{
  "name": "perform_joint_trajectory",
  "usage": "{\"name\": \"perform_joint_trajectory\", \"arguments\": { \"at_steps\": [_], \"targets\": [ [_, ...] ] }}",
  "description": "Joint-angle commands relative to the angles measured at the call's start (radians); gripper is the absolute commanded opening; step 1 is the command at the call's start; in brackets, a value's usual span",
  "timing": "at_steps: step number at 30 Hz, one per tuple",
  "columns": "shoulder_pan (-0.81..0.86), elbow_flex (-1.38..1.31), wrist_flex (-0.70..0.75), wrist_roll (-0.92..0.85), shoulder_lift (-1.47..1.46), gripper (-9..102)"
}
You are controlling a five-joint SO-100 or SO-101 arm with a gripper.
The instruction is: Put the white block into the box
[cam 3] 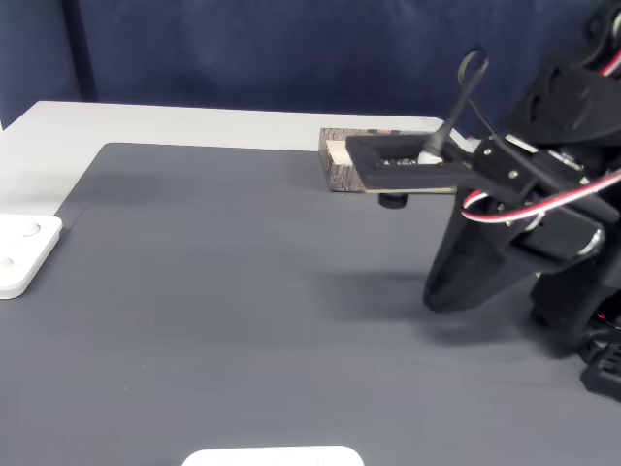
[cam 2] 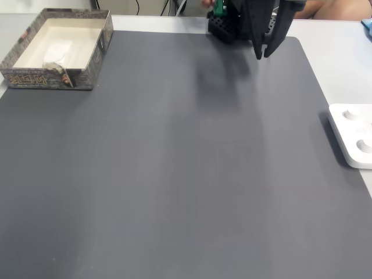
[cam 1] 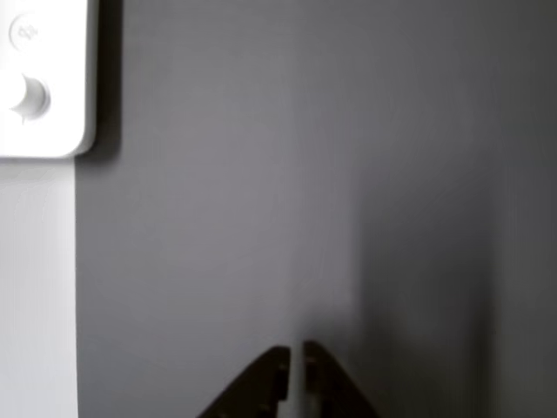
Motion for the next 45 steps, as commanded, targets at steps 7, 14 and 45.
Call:
{"name": "perform_joint_trajectory", "arguments": {
  "at_steps": [7, 14, 45],
  "targets": [
    [-0.005, 0.120, 0.008, 0.017, 0.242, -2],
    [0.023, 0.187, -0.020, 0.023, 0.305, -2],
    [0.074, 0.307, -0.074, 0.083, 0.376, -2]
  ]
}}
